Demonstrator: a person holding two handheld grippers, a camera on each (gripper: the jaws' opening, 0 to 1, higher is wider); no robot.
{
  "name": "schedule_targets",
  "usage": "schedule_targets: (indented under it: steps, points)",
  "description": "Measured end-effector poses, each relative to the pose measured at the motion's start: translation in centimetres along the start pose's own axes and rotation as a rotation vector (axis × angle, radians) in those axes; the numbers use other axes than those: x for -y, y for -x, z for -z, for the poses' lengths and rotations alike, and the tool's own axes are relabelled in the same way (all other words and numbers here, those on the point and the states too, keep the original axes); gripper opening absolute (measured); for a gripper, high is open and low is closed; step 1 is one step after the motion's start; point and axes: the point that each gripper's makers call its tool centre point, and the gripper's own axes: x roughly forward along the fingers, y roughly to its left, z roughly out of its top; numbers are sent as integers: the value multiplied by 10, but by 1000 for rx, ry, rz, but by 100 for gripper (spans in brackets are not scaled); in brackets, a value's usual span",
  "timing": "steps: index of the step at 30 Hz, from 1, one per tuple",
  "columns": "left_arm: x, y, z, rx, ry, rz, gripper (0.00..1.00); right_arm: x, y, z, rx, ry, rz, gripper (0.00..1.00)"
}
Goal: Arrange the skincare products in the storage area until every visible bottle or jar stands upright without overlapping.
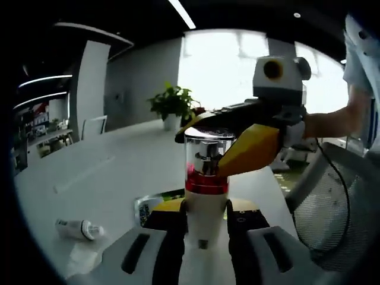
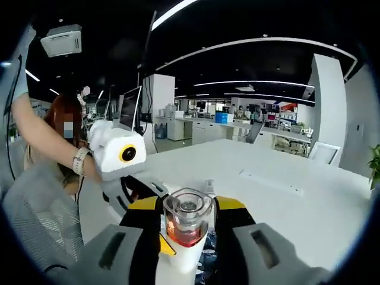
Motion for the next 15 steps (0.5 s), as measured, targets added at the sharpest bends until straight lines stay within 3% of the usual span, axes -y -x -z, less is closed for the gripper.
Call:
schedule_targets:
  steps: [4,10,15]
  points:
    - [1,0,0,4,3,2,23,-2,-3,1,-5,-17,-37,32]
    - [1,-6,-1,-1,-9,-18,24,2,1,2,21,-37,57,32]
    - [4,-11,-2,-1,-41,-22,25,4,5,2,20,-53,70,32]
